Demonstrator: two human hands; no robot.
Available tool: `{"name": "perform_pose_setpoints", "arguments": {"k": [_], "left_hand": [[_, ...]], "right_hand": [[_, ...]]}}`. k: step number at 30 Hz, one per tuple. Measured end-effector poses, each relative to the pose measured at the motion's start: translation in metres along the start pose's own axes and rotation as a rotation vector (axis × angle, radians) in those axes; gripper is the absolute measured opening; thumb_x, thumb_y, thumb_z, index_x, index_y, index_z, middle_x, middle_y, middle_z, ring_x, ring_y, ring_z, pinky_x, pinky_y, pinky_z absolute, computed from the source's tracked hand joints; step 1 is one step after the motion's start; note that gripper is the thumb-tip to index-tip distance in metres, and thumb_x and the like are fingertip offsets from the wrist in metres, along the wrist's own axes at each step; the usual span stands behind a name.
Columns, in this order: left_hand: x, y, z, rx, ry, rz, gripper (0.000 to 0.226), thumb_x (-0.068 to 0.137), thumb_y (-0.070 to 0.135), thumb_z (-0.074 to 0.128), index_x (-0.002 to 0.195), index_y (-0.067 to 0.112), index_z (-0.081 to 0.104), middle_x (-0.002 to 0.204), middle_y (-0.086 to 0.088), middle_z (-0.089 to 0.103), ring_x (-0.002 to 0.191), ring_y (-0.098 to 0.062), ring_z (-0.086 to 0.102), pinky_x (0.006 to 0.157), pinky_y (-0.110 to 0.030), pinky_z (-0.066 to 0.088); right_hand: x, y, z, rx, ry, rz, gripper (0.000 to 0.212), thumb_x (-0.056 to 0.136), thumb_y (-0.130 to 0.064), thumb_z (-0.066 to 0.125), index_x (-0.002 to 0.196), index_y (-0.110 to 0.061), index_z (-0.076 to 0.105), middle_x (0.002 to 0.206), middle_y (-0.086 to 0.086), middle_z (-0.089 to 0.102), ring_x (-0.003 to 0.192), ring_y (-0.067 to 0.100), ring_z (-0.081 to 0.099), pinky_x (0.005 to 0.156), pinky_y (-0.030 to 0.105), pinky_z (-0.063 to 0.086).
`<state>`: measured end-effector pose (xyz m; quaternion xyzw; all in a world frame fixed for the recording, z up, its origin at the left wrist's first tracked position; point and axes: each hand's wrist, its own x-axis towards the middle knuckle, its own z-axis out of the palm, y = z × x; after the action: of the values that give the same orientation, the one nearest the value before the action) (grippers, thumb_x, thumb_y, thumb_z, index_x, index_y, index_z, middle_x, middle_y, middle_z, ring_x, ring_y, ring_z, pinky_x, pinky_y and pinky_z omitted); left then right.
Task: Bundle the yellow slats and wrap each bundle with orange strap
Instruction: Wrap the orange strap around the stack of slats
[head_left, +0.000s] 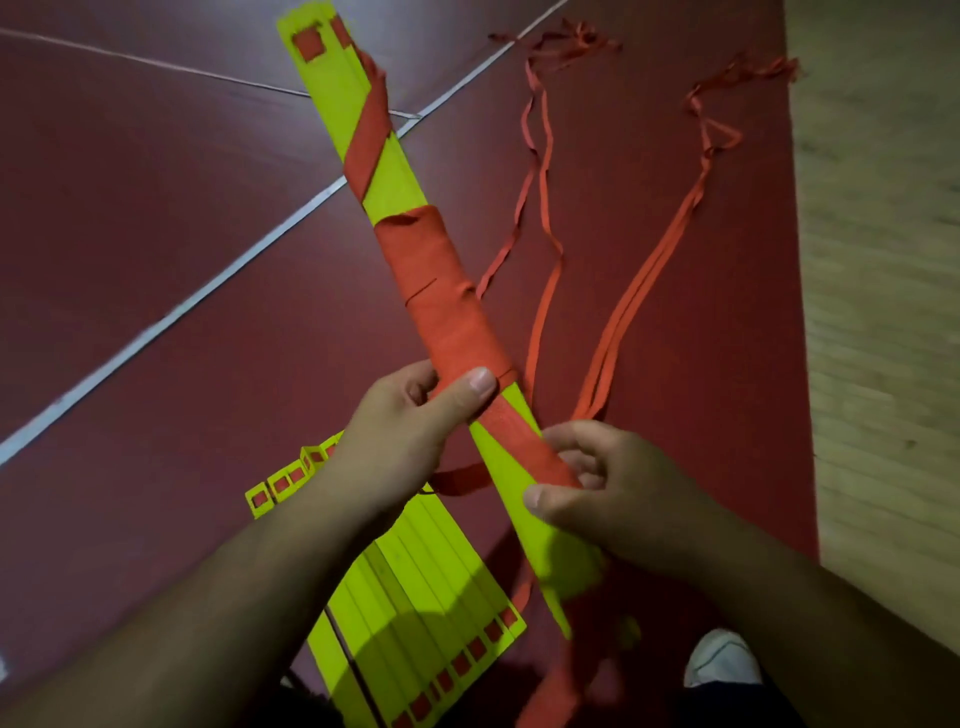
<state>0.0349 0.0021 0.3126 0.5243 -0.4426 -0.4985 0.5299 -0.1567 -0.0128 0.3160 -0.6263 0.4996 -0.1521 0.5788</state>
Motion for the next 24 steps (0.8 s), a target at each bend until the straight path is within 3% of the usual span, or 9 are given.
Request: {"name": "perform_pose_setpoints", "arguments": {"k": [2, 4, 7, 9, 13, 18, 19, 21, 24], "left_hand": [[0.003, -0.004, 0.004, 0.089, 0.101, 0.039, 0.028, 0.089, 0.035, 0.07, 0.083, 0.007, 0.069, 0.067, -0.003, 0.069, 0.06, -0.002, 0.056, 0.057, -0.018, 0.043], [0.002, -0.01, 0.01, 0.091, 0.154, 0.044, 0.041, 0.088, 0.04, 0.071, 0.093, 0.0, 0.07, 0.081, -0.021, 0.067, 0.07, -0.013, 0.055, 0.059, -0.025, 0.046], [0.001, -0.009, 0.012, 0.025, 0.098, 0.065, 0.042, 0.093, 0.035, 0.067, 0.097, -0.007, 0.065, 0.076, -0.014, 0.052, 0.06, -0.013, 0.047, 0.046, -0.016, 0.038], [0.001, -0.003, 0.008, -0.009, -0.009, 0.121, 0.037, 0.091, 0.03, 0.064, 0.101, -0.005, 0.065, 0.076, -0.009, 0.06, 0.057, -0.002, 0.051, 0.051, -0.011, 0.039], [0.007, 0.008, -0.009, -0.06, -0.144, 0.138, 0.028, 0.081, 0.016, 0.058, 0.101, -0.004, 0.06, 0.063, 0.015, 0.067, 0.053, 0.01, 0.056, 0.055, -0.003, 0.04], [0.01, 0.015, -0.018, -0.1, -0.145, 0.157, 0.035, 0.062, 0.035, 0.068, 0.09, 0.014, 0.065, 0.056, 0.014, 0.063, 0.049, 0.008, 0.054, 0.051, -0.005, 0.041], [0.01, 0.013, -0.019, -0.089, -0.177, 0.16, 0.04, 0.065, 0.039, 0.068, 0.094, 0.013, 0.064, 0.056, 0.009, 0.061, 0.046, 0.005, 0.049, 0.048, -0.007, 0.038], [0.009, 0.009, -0.018, -0.055, -0.246, 0.133, 0.065, 0.071, 0.058, 0.073, 0.108, 0.005, 0.063, 0.061, -0.029, 0.047, 0.041, -0.014, 0.032, 0.041, -0.023, 0.027], [0.001, 0.001, -0.014, -0.113, -0.339, 0.046, 0.097, 0.067, 0.073, 0.071, 0.117, -0.008, 0.055, 0.072, -0.033, 0.057, 0.041, -0.022, 0.038, 0.044, -0.04, 0.016]], "right_hand": [[-0.002, 0.003, 0.013, -0.109, 0.132, -0.012, 0.072, 0.054, -0.047, 0.086, 0.116, -0.034, 0.052, 0.102, -0.012, 0.067, 0.083, -0.005, 0.065, 0.076, 0.023, 0.055], [-0.004, 0.007, 0.03, -0.317, 0.234, -0.028, 0.075, 0.053, -0.054, 0.087, 0.114, -0.04, 0.046, 0.096, -0.017, 0.065, 0.086, -0.004, 0.062, 0.076, 0.026, 0.052], [-0.002, 0.008, 0.035, -0.478, 0.407, -0.053, 0.063, 0.066, -0.053, 0.08, 0.114, -0.036, 0.043, 0.096, -0.009, 0.066, 0.093, 0.019, 0.065, 0.073, 0.032, 0.049], [0.001, 0.007, 0.027, -0.38, 0.409, -0.085, 0.047, 0.068, -0.044, 0.078, 0.102, -0.033, 0.048, 0.083, -0.011, 0.066, 0.081, 0.012, 0.065, 0.068, 0.029, 0.048], [-0.004, -0.006, 0.011, -0.081, 0.184, -0.186, 0.035, 0.063, -0.03, 0.08, 0.091, -0.024, 0.06, 0.069, -0.018, 0.065, 0.057, -0.002, 0.057, 0.055, 0.013, 0.042], [-0.013, -0.015, 0.015, 0.429, -0.159, -0.207, 0.031, 0.065, -0.005, 0.072, 0.091, -0.017, 0.059, 0.057, -0.006, 0.061, 0.048, 0.007, 0.057, 0.046, 0.02, 0.045], [-0.013, -0.013, 0.017, 0.514, -0.224, -0.19, 0.034, 0.064, -0.005, 0.074, 0.093, -0.015, 0.06, 0.06, -0.001, 0.061, 0.046, 0.013, 0.058, 0.045, 0.023, 0.046], [-0.013, -0.007, 0.017, 0.644, -0.381, -0.13, 0.046, 0.061, -0.012, 0.075, 0.103, -0.01, 0.057, 0.063, 0.01, 0.058, 0.044, 0.021, 0.058, 0.045, 0.026, 0.048], [-0.013, 0.0, 0.014, 0.717, -0.61, -0.074, 0.048, 0.062, -0.013, 0.072, 0.107, -0.008, 0.056, 0.07, 0.011, 0.06, 0.048, 0.022, 0.061, 0.048, 0.027, 0.05]]}}
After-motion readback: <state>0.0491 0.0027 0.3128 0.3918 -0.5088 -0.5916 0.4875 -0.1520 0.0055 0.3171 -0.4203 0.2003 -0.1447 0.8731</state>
